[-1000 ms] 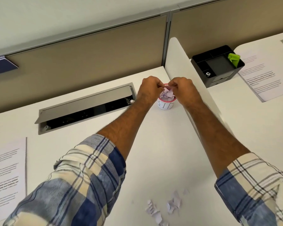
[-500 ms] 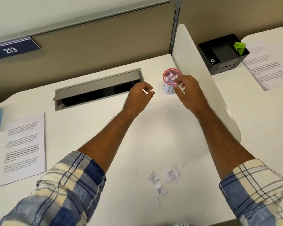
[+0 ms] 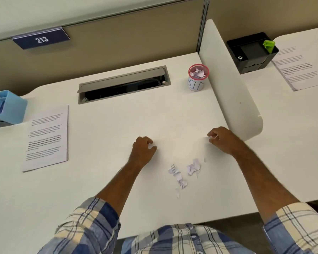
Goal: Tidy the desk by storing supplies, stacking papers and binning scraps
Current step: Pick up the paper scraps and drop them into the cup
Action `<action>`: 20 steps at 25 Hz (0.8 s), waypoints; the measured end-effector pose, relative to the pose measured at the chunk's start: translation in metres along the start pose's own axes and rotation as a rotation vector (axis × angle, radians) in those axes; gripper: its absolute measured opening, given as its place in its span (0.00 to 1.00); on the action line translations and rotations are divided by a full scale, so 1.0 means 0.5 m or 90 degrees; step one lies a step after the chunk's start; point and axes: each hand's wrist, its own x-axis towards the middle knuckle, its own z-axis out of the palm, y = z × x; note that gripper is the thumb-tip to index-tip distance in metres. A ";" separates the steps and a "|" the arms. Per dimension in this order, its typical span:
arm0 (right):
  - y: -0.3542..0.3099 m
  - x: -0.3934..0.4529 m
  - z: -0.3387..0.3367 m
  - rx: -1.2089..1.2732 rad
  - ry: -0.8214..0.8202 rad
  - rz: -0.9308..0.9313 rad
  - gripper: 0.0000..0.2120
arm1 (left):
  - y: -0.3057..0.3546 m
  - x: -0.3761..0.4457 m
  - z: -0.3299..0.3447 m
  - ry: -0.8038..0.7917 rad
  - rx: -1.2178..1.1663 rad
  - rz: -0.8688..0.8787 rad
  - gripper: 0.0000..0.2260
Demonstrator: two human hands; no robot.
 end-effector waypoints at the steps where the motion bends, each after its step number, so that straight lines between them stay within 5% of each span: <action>1: 0.009 -0.016 0.010 -0.021 -0.015 0.014 0.10 | -0.018 -0.019 0.010 0.000 0.009 -0.019 0.11; 20: -0.042 -0.168 0.172 -0.101 -0.097 -0.095 0.17 | 0.038 -0.154 0.133 -0.045 -0.075 0.004 0.09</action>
